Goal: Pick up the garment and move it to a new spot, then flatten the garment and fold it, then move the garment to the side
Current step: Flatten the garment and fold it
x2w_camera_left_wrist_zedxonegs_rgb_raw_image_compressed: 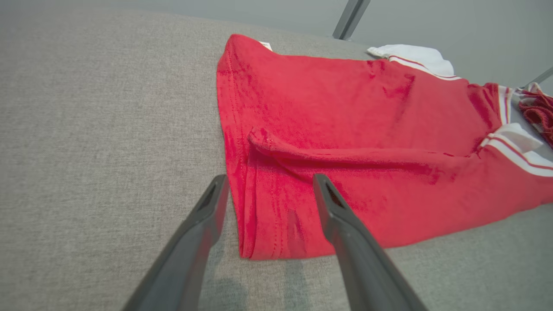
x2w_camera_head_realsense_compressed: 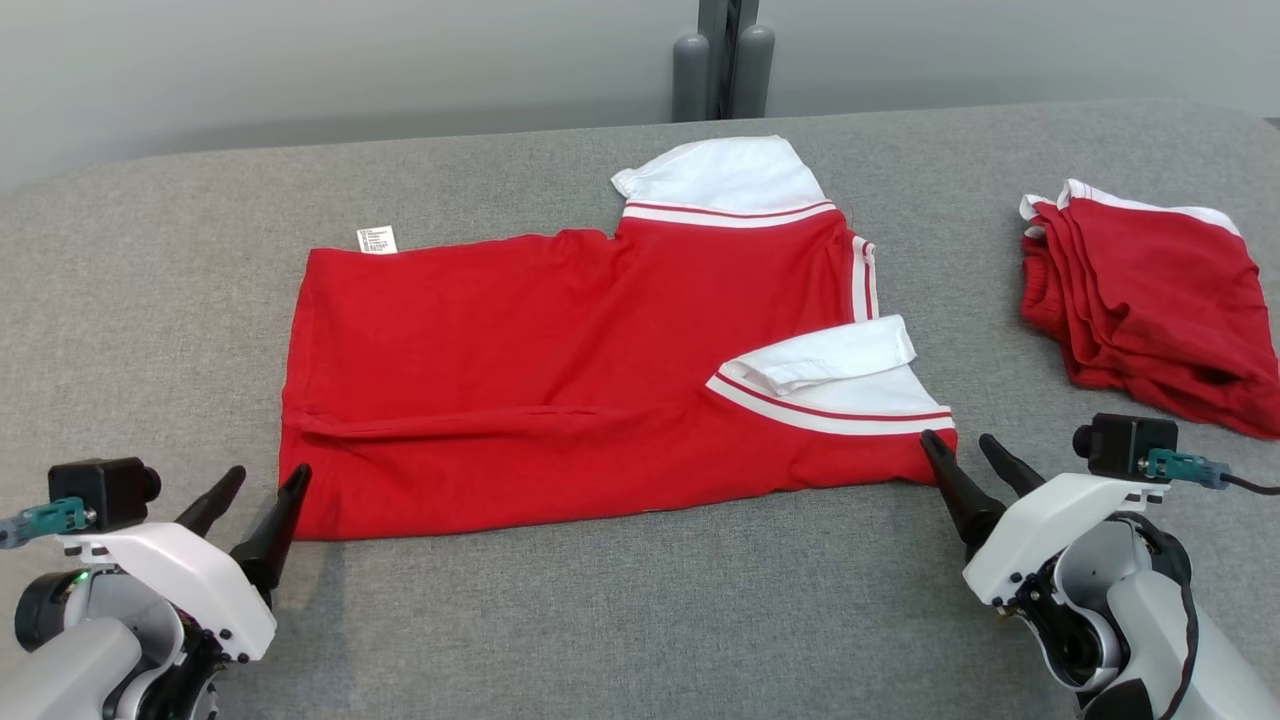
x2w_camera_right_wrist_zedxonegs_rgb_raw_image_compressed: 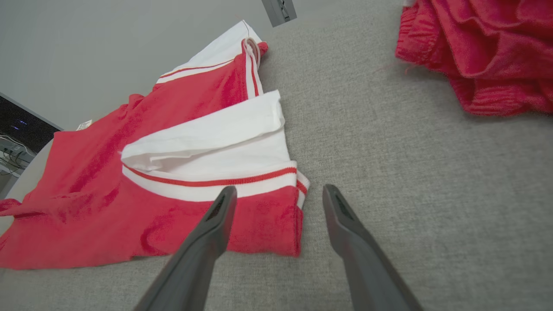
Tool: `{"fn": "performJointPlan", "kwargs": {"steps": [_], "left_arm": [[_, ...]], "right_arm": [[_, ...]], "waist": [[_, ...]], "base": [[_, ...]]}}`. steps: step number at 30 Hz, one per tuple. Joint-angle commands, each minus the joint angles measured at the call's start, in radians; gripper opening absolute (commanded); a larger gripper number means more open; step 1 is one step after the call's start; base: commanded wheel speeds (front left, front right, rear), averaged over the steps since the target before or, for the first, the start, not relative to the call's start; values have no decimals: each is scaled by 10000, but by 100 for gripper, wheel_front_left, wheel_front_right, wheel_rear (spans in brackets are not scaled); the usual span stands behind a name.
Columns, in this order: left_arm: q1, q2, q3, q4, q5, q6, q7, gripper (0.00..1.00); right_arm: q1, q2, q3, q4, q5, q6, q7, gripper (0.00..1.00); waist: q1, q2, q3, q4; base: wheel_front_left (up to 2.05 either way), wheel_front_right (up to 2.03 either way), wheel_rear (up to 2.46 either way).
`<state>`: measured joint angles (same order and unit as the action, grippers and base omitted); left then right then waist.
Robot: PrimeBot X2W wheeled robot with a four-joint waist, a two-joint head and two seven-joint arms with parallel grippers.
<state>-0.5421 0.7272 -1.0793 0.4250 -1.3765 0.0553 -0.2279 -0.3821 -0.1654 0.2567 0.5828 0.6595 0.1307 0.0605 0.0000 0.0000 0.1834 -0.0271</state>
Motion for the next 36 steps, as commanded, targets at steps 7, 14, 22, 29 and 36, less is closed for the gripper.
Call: {"fn": "performJointPlan", "kwargs": {"steps": [7, 14, 22, 29, 36], "left_arm": [[-191, -588, -316, 936, 134, -57, 384, 100], [-456, -1074, -517, 1954, 209, -308, 733, 100], [-534, -1577, -790, 2754, 197, -1020, 1212, 9], [-698, -1564, -734, 2933, 308, -1172, 975, 0], [-559, -1275, -685, 2477, 285, -1205, 924, 0]], "right_arm": [[-458, 144, -200, 569, -139, 1, 520, 100], [-723, 363, -58, 909, -54, 1, 1055, 100], [-659, 443, 308, 841, 236, 1, 1226, 0], [-661, 257, 532, 561, 428, 1, 731, 0], [-323, -104, 801, 93, 1051, 1, 697, 0]], "waist": [[0, 0, 152, 37], [0, 0, 257, 49], [0, 0, 278, 50], [0, 0, 94, 88], [0, 0, -364, 204]], "base": [[0, 0, 0], [0, 0, 0], [0, 0, 0], [0, 0, 0], [0, 0, 0]]}}
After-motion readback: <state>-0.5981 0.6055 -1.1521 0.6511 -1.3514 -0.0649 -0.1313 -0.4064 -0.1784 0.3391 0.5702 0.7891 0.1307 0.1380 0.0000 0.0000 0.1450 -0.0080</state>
